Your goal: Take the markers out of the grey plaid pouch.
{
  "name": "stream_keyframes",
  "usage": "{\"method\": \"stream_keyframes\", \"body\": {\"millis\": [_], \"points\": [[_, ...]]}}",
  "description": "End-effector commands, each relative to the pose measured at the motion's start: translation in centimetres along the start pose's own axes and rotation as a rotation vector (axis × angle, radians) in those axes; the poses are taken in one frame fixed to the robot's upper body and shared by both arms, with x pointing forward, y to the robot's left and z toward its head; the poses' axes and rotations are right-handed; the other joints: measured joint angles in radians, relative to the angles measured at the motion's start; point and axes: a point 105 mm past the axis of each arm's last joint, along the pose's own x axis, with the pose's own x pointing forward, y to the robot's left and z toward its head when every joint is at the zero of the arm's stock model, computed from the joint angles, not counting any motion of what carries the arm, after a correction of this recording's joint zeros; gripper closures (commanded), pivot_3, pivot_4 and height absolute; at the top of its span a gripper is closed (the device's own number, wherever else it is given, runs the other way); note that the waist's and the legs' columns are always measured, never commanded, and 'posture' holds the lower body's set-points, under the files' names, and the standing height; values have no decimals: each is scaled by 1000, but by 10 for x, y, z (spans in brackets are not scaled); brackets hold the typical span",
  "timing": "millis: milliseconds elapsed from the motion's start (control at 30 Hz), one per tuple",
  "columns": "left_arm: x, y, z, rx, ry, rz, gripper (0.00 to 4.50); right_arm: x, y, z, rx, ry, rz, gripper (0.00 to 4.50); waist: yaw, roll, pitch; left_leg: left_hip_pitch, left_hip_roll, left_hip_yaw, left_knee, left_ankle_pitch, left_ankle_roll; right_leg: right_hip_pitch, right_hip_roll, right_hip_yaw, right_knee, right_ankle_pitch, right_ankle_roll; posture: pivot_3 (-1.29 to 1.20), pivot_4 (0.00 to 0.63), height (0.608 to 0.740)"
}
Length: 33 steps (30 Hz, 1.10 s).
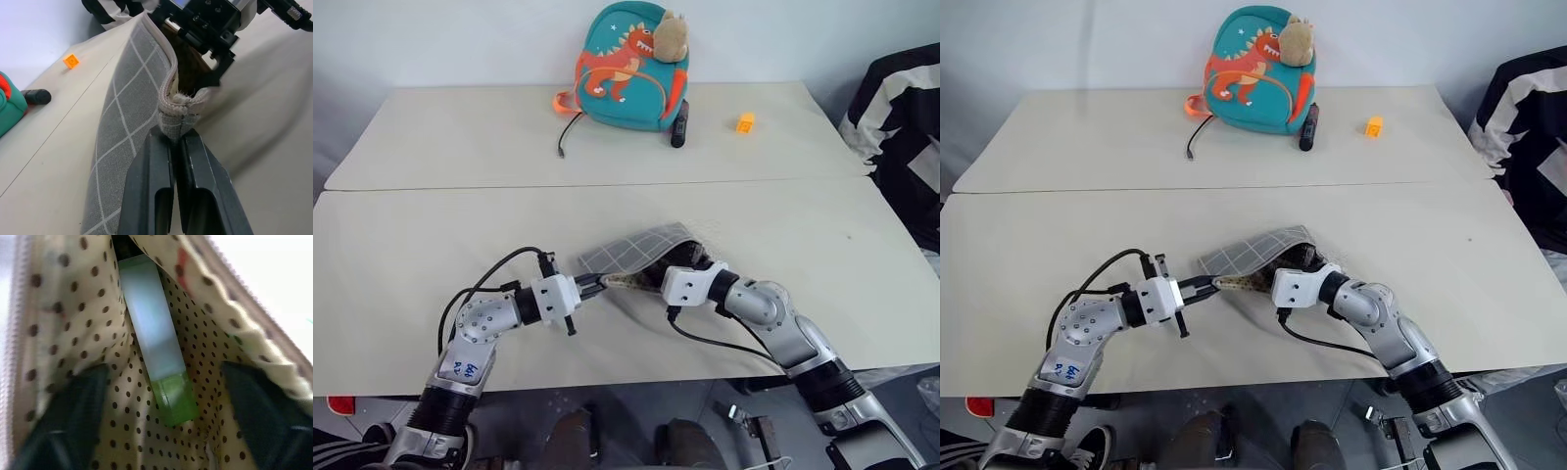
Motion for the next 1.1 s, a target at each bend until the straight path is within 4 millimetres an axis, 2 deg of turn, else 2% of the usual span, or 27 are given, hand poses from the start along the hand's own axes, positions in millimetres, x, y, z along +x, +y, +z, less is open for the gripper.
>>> {"method": "stream_keyframes", "body": {"millis": [33,200,333,567,733,933,1100], "points": [[0,3,10,22,-35,13,4500,-2,-8,0,-23,5,-22,19,0,0,0,0,0,0,0,0,0,0,0,0,0,0,0,0,150,740],[0,3,11,19,-37,14,4500,-2,-6,2,-25,-7,-14,19,0,0,0,0,0,0,0,0,0,0,0,0,0,0,0,0,150,740],[0,3,11,18,-37,14,4500,-1,-9,1,24,-2,-41,936,0,0,0,0,0,0,0,0,0,0,0,0,0,0,0,0,150,740],[0,3,12,16,-40,15,4500,4,-12,11,141,-40,-80,936,0,0,0,0,0,0,0,0,0,0,0,0,0,0,0,0,150,740],[3,6,21,0,-84,15,4500,17,-6,13,-12,-10,-50,936,-1,0,0,0,0,0,0,0,0,0,0,0,0,0,0,0,150,740],[5,4,34,-18,-132,-26,4500,25,-17,11,-17,18,-91,936,-1,0,0,0,0,0,0,0,0,0,0,0,0,0,0,0,150,740],[7,2,45,-25,-170,-53,4500,28,-11,3,4,60,-62,936,-1,0,0,0,0,0,0,0,0,0,0,1,0,0,0,0,150,740]]}}
